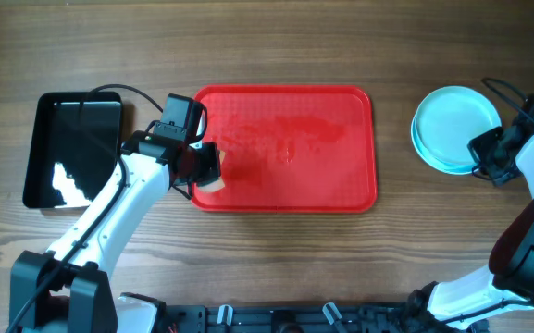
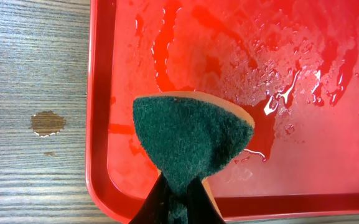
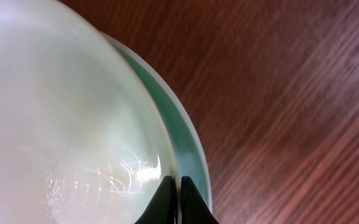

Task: Clean dirty plates on tray and stack at the side
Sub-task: 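Carry the plate right and set it on the plate stack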

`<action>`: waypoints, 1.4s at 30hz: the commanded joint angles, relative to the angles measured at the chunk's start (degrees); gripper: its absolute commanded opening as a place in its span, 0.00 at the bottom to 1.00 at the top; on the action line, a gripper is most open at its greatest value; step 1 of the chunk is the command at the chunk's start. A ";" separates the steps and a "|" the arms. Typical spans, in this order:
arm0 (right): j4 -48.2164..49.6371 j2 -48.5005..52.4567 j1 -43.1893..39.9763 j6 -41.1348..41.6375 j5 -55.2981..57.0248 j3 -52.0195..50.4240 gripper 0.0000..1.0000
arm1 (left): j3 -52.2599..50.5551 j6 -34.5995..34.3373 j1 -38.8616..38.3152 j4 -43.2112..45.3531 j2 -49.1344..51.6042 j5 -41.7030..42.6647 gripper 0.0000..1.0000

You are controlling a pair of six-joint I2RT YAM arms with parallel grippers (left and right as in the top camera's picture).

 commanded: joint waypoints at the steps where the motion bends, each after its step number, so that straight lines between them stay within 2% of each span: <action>1: -1.31 1.01 -0.13 0.61 -0.37 -0.09 0.04 | -0.28 -0.50 0.11 0.28 0.59 1.09 0.04; 8: -2.51 0.57 -0.13 0.57 -5.09 -0.07 0.04 | -0.28 -0.50 0.11 0.24 0.59 1.09 0.04; 17: -2.89 0.24 -0.13 0.37 -5.01 -0.07 0.04 | -0.28 -0.50 0.11 0.15 0.59 1.09 0.05; 22: -3.06 -1.57 -0.13 0.42 -5.03 0.04 0.19 | -0.28 -0.50 0.11 0.15 0.59 1.09 0.05; 27: -3.21 -7.43 -0.13 0.42 -5.01 0.07 0.34 | -0.28 -0.50 0.11 0.20 0.59 1.09 0.05; 33: -4.59 -14.75 -0.11 0.39 -4.26 0.07 0.36 | -0.28 -0.50 0.11 0.17 0.59 1.09 0.05; 34: -4.87 -15.37 -0.11 0.44 -3.89 0.07 0.38 | -0.28 -0.50 0.11 0.17 0.59 1.09 0.04; 35: -5.01 -15.78 -0.11 0.35 -3.89 0.07 0.50 | -0.28 -0.50 0.11 0.17 0.59 1.11 0.04; 37: -5.20 -15.85 -0.11 0.37 -3.93 0.04 0.56 | -0.28 -0.50 0.11 0.17 0.59 1.11 0.04; 42: -5.79 -15.82 -0.11 0.37 -4.00 0.04 0.58 | -0.28 -0.50 0.11 0.15 0.59 1.11 0.04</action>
